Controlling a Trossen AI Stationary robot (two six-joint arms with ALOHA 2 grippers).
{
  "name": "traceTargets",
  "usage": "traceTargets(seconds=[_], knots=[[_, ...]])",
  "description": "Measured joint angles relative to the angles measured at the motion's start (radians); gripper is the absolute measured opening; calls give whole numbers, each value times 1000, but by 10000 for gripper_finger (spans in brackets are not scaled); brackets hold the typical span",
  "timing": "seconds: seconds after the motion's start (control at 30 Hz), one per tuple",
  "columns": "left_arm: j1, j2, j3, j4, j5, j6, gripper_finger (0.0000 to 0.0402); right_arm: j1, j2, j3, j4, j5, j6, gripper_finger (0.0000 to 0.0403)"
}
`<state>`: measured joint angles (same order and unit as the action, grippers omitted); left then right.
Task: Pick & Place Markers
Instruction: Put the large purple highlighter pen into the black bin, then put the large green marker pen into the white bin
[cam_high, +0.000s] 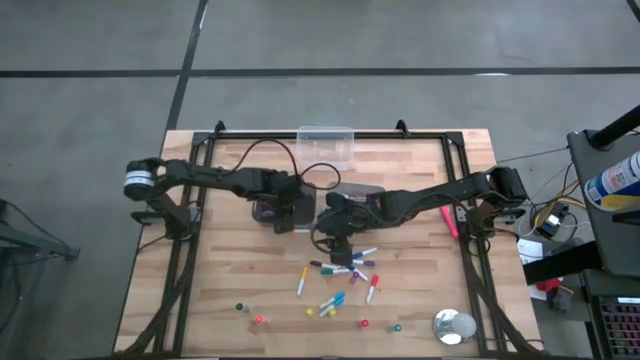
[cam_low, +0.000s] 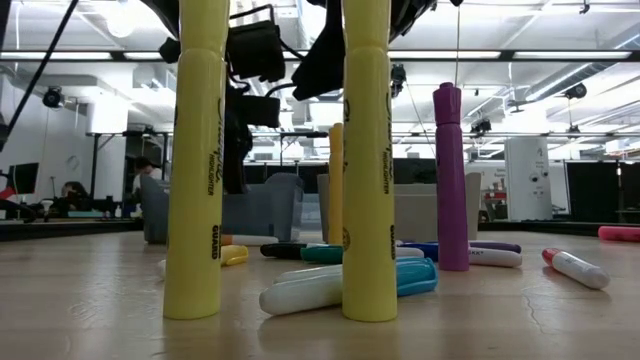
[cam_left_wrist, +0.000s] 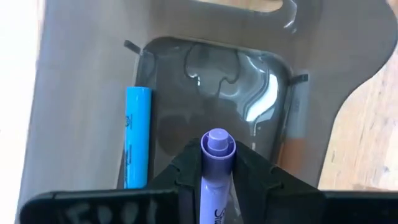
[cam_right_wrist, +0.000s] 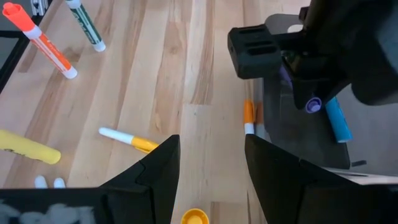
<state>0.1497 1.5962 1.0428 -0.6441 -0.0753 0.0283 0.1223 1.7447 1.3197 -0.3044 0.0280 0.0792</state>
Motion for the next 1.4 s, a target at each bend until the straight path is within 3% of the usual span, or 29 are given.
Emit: traceTargets(seconds=[0.2,0.53,0.77,0.93,1.17,1.4], knots=[[0,40,-2,-3,17,5,74,0,0,-1,1,0,4,176],[-1,34,1,-5,18,24,154,0,0,-5,-1,0,8,176],[-7,-57,39,-156,14,-7,163,0,0,-5,-4,0,8,176],[-39,-198,42,-255,27,-86,163,0,0,-5,-6,0,7,176],[-166,-391,17,-288,40,-278,163,0,0,-5,-5,-1,2,176],[-392,-441,0,-268,38,-483,163,0,0,-10,-2,-1,26,176]])
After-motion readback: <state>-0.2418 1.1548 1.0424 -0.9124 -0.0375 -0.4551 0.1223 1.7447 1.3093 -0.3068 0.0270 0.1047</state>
